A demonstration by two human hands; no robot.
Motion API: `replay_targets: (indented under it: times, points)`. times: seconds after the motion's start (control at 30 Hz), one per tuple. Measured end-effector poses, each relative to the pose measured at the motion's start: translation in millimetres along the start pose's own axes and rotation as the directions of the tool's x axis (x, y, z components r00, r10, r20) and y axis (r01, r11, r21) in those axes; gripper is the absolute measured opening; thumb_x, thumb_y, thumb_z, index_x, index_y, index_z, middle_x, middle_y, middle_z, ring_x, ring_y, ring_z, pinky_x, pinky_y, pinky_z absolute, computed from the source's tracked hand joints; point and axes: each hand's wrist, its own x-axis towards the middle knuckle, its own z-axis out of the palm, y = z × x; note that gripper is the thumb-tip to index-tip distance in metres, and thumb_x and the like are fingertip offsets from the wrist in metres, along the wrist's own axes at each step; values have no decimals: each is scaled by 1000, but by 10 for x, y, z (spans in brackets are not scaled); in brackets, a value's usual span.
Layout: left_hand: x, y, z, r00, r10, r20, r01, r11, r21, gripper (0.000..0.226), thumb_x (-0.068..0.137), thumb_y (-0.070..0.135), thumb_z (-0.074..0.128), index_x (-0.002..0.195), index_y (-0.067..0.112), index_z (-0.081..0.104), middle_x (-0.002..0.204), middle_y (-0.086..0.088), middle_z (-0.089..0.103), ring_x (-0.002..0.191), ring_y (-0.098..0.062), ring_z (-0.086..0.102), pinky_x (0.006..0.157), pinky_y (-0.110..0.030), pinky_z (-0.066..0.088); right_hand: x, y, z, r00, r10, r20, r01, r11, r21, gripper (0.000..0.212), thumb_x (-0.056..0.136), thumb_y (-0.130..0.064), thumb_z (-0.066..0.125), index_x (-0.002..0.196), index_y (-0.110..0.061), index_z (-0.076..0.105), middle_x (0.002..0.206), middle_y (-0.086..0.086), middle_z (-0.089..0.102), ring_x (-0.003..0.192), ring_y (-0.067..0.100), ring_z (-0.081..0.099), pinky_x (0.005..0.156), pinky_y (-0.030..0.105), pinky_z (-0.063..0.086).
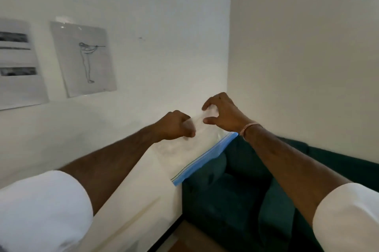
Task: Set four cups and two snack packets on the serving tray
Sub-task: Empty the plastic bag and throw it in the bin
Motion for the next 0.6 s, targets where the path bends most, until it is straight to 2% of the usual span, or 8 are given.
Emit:
replay_targets:
  times: [0.07, 0.13, 0.23, 0.3, 0.37, 0.4, 0.47, 0.6]
  points:
    - [-70, -359, -102, 995, -77, -57, 66, 980, -189, 15, 77, 25, 80, 87, 16, 73, 87, -1, 77, 86, -20, 73, 80, -36, 57, 126, -181, 351, 988, 110, -111, -109, 994, 11, 92, 68, -46, 84, 144, -35, 31, 151, 4, 25, 135, 31, 33, 108, 47, 29]
    - [-149, -729, -167, 989, -128, -81, 82, 903, -423, 13, 84, 15, 75, 92, 6, 69, 90, -7, 78, 86, -26, 75, 86, -42, 56, 222, -293, 696, 949, 288, -129, -263, 948, 180, 123, 61, -53, 87, 153, -33, 7, 160, 6, 11, 142, 34, 23, 113, 54, 24]
    - [-248, -1314, -257, 977, -198, -84, 74, 674, -735, 11, 87, 6, 70, 95, 3, 62, 100, -20, 75, 93, -38, 73, 87, -46, 56, 380, -420, 1291, 846, 481, 231, -507, 590, 628, 140, 61, -46, 91, 155, -24, -10, 163, 16, 17, 147, 37, 24, 120, 56, 18]
    - [-293, -1690, -277, 973, -227, -45, 81, 517, -852, 11, 86, 3, 70, 93, 7, 61, 108, -25, 72, 98, -42, 70, 88, -49, 57, 431, -487, 1676, 792, 367, 488, -605, 370, 705, 121, 61, -40, 90, 155, -15, 18, 152, 15, 42, 139, 36, 42, 118, 58, 24]
    - [-328, -2102, -275, 967, -254, -12, 98, 416, -904, 15, 85, 2, 71, 93, 10, 61, 112, -25, 71, 100, -43, 70, 83, -49, 59, 489, -546, 2095, 780, 232, 581, -625, 271, 732, 79, 64, -29, 89, 132, -8, 56, 127, 14, 67, 117, 34, 64, 107, 54, 44]
    - [-358, -2322, -262, 961, -277, 3, 112, 379, -919, 18, 84, 1, 71, 95, 10, 61, 113, -24, 71, 100, -42, 70, 79, -46, 60, 511, -576, 2317, 784, 206, 586, -620, 211, 756, 62, 68, -19, 86, 124, -6, 63, 116, 13, 72, 107, 32, 70, 99, 50, 52]
    - [-452, -2731, -217, 946, -322, 43, 164, 361, -918, 25, 83, -1, 70, 101, 11, 59, 113, -20, 72, 96, -38, 72, 70, -39, 59, 541, -598, 2726, 794, 227, 563, -598, 128, 791, 48, 74, -1, 79, 119, -6, 64, 102, 12, 74, 90, 29, 73, 87, 43, 60]
    - [-722, -3597, 52, 890, -443, 110, 300, 387, -872, 33, 85, -11, 59, 103, 16, 63, 111, -9, 75, 86, -26, 75, 58, -26, 53, 516, -617, 3590, 774, 241, 586, -623, 119, 773, 39, 81, 15, 66, 114, -6, 61, 90, 9, 74, 79, 24, 71, 72, 34, 63]
